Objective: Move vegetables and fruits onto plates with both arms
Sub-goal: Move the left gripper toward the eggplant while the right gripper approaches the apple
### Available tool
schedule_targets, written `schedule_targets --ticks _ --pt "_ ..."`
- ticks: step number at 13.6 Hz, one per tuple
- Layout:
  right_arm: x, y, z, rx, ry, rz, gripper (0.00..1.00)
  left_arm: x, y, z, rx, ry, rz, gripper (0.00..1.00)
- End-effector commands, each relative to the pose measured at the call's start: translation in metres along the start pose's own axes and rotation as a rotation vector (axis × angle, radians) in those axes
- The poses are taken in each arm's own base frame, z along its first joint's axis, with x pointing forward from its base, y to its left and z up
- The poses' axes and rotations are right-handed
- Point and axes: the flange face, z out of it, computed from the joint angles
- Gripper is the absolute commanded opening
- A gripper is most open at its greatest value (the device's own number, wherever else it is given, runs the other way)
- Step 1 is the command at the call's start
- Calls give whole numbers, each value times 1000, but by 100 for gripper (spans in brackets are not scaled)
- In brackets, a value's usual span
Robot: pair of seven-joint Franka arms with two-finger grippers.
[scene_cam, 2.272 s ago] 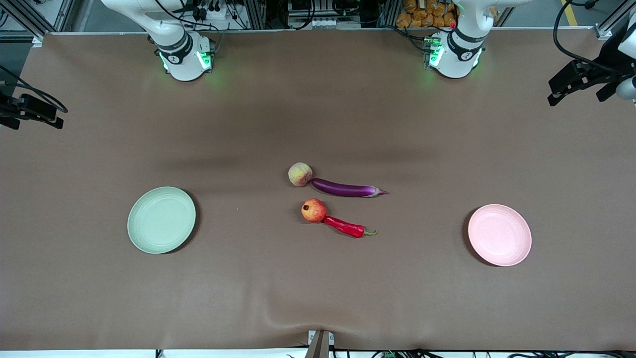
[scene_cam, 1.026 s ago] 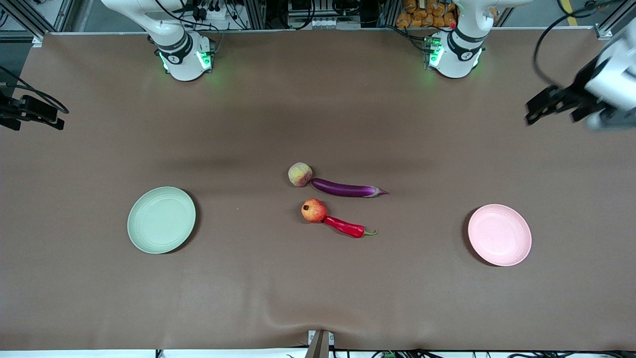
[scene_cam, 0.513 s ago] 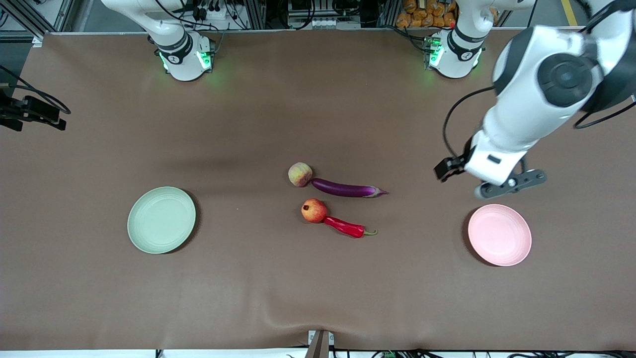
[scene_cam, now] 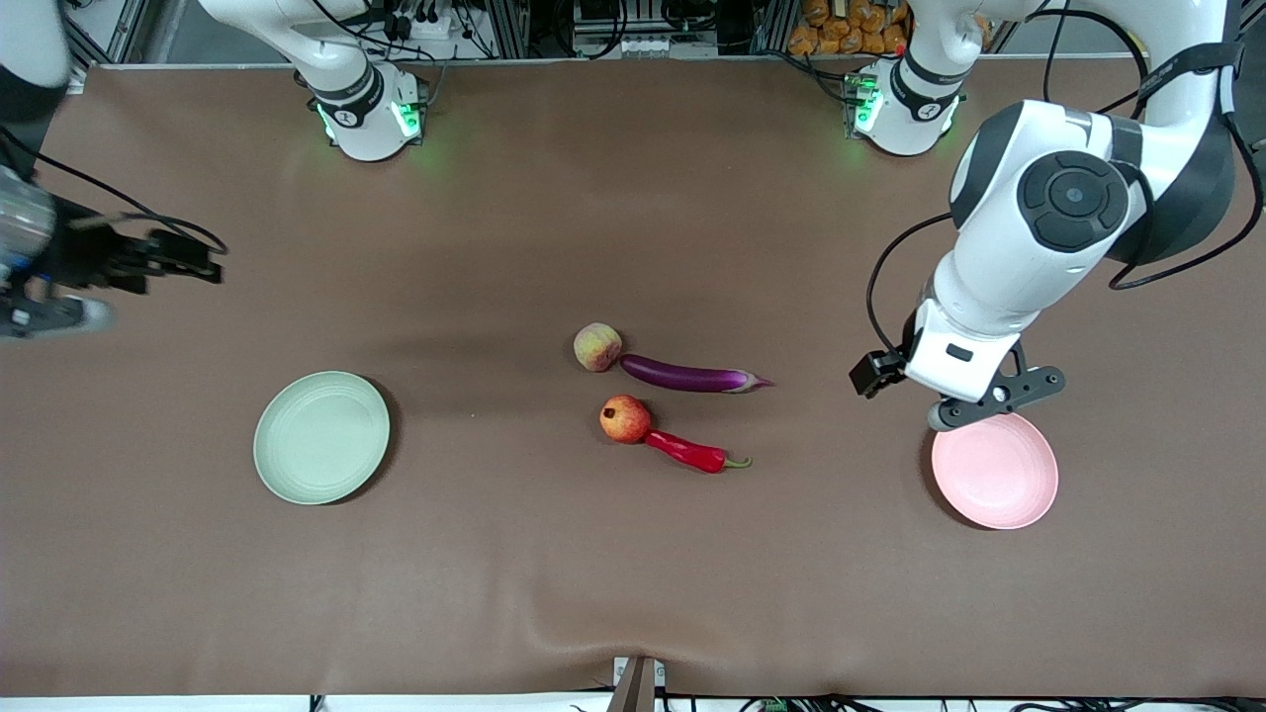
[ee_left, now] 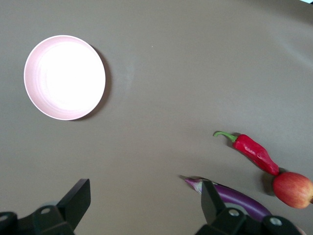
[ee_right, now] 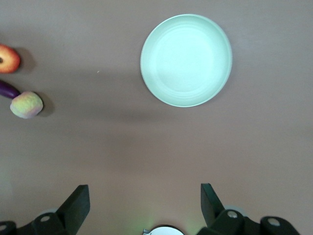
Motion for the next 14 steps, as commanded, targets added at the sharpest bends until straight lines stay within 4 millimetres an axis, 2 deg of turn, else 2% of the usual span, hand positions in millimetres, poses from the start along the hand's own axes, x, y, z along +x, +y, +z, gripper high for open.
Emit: schedule_targets --ticks 1,3,4,6,8,10,12,14 --pt "13 -46 22 -10 -43 -65 100 4 1 -3 10 25 2 100" --pt "29 -76 45 -24 -39 -113 100 11 3 9 0 34 -2 100" --pt "38 -93 65 -33 -38 -140 100 16 5 19 -3 35 -4 100" --pt "48 -96 76 -37 7 -144 100 21 17 48 -21 34 -24 100" --pt "49 -74 73 -31 8 -116 100 23 31 85 -30 25 -99 100" --pt "51 -29 71 -16 8 -64 100 15 50 126 -28 4 -200 100" --pt "59 9 87 -5 -18 -46 100 -10 72 158 10 -33 -354 100" --pt "59 16 101 3 -45 -46 100 -40 97 180 41 -54 -521 100"
